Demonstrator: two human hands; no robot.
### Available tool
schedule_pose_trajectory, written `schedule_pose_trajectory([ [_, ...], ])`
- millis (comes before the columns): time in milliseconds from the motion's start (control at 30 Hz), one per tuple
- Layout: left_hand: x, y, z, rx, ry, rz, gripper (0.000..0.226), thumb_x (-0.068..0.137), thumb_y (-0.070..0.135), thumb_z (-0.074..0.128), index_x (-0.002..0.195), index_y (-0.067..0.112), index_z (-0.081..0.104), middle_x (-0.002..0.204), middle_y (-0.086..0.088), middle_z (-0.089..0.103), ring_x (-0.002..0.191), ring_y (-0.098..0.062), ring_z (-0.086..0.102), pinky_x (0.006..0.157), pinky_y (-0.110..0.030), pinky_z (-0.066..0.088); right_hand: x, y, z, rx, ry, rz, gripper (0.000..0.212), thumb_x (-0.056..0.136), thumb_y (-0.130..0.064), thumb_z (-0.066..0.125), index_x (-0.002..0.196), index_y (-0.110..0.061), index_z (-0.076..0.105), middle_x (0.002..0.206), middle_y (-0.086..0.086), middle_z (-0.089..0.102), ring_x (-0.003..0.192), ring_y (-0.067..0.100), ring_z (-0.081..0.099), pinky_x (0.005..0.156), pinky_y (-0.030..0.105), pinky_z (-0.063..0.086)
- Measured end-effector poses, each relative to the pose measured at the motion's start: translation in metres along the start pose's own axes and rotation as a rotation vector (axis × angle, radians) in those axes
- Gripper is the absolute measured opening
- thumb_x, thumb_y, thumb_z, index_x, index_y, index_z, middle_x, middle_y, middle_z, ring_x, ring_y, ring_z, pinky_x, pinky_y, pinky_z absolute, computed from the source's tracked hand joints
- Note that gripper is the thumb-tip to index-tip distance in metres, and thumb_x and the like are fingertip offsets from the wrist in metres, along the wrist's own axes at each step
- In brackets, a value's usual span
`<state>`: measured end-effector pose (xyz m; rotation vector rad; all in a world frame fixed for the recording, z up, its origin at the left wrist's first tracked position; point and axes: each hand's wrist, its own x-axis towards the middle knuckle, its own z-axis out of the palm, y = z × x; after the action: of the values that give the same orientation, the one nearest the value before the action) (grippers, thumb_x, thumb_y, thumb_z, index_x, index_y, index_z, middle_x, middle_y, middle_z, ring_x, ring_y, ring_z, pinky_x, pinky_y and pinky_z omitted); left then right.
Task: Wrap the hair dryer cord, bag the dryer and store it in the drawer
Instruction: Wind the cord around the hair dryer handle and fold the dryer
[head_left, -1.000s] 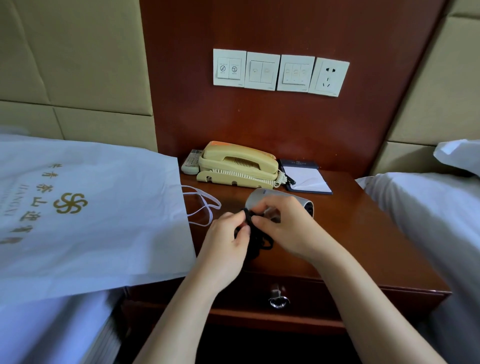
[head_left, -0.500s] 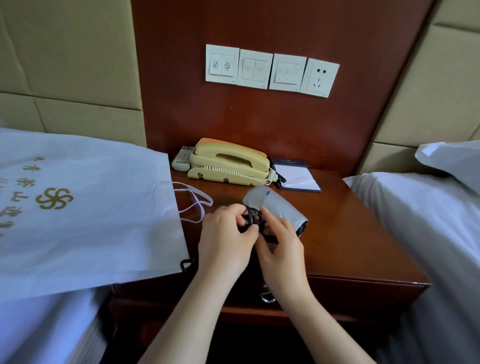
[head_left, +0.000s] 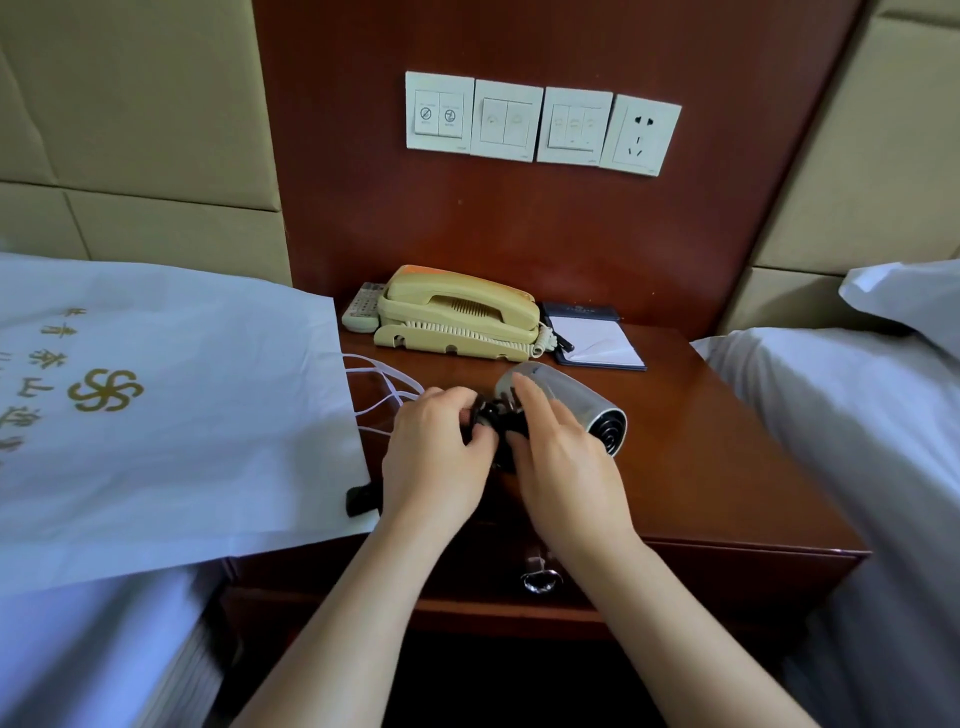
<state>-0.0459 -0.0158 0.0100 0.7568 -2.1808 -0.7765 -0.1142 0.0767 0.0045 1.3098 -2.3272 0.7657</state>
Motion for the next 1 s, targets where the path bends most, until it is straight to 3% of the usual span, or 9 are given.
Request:
schedule_pose_trajectory([
  [167, -0.001, 0.0, -0.003, -0.1, -0.005, 0.014, 0.014, 0.084, 0.015, 0.057, 0.09, 0.016, 0.07, 0.077, 0.002, 0.066, 0.077, -0.02, 0.058, 0.068, -0.041, 0.051, 0.004, 0.002, -0.006, 0.067, -0.056, -0.035, 0.043, 0.092, -0.017, 0.053, 0.135, -0.018, 0.046, 0.114, 0.008, 0.062, 0.09, 0.031, 0.064, 0.064, 0.034, 0.048],
  [333, -0.002, 0.001, -0.006, -0.22, -0.047, -0.017, 0.015, 0.083, 0.015, 0.061, 0.086, 0.026, 0.072, 0.077, 0.002, 0.069, 0.076, -0.018, 0.063, 0.073, -0.044, 0.054, 0.007, 0.002, -0.017, 0.014, -0.129, -0.059, 0.044, 0.093, -0.015, 0.05, 0.136, -0.024, 0.044, 0.12, 0.004, 0.059, 0.097, 0.029, 0.062, 0.071, 0.038, 0.053],
  [400, -0.001, 0.0, -0.008, -0.287, -0.088, -0.01, 0.027, 0.083, 0.011, 0.062, 0.075, 0.036, 0.068, 0.072, 0.004, 0.069, 0.069, -0.009, 0.061, 0.069, -0.035, 0.052, 0.011, 0.002, -0.021, -0.011, -0.187, -0.053, 0.04, 0.093, -0.015, 0.049, 0.132, -0.023, 0.045, 0.119, 0.007, 0.058, 0.098, 0.032, 0.061, 0.072, 0.04, 0.053],
  [500, 0.0, 0.0, -0.012, -0.369, -0.123, 0.001, 0.043, 0.084, 0.005, 0.06, 0.069, 0.045, 0.06, 0.056, 0.018, 0.062, 0.055, 0.005, 0.054, 0.051, -0.009, 0.041, 0.016, 0.001, -0.024, -0.03, -0.23, -0.076, 0.036, 0.092, -0.012, 0.049, 0.127, -0.02, 0.046, 0.115, 0.01, 0.059, 0.096, 0.035, 0.061, 0.072, 0.044, 0.053],
  [733, 0.004, 0.001, -0.009, -0.48, -0.09, 0.002, 0.044, 0.082, -0.002, 0.059, 0.073, 0.04, 0.065, 0.062, 0.018, 0.065, 0.062, 0.008, 0.057, 0.059, -0.005, 0.044, 0.026, 0.003, -0.024, -0.142, -0.222, -0.146, 0.034, 0.09, -0.01, 0.051, 0.122, -0.018, 0.047, 0.108, 0.008, 0.061, 0.094, 0.034, 0.061, 0.068, 0.041, 0.053],
  [900, 0.008, 0.001, -0.01, -0.289, -0.075, 0.162, 0.011, 0.083, 0.006, 0.059, 0.083, 0.008, 0.07, 0.054, 0.013, 0.049, 0.051, -0.003, 0.041, 0.053, -0.021, 0.034, 0.019, 0.004, -0.025, 0.133, -0.142, -0.062, 0.029, 0.091, -0.016, 0.054, 0.119, -0.012, 0.048, 0.108, 0.009, 0.064, 0.093, 0.031, 0.061, 0.072, 0.043, 0.05],
  [1000, 0.005, 0.004, -0.01, -0.254, -0.051, 0.178, 0.012, 0.082, 0.006, 0.058, 0.08, 0.01, 0.069, 0.053, 0.013, 0.048, 0.049, -0.003, 0.04, 0.049, -0.013, 0.029, 0.019, 0.007, -0.028, 0.178, -0.125, -0.046, 0.024, 0.09, -0.017, 0.056, 0.113, -0.012, 0.05, 0.104, 0.008, 0.066, 0.093, 0.029, 0.061, 0.074, 0.043, 0.051],
])
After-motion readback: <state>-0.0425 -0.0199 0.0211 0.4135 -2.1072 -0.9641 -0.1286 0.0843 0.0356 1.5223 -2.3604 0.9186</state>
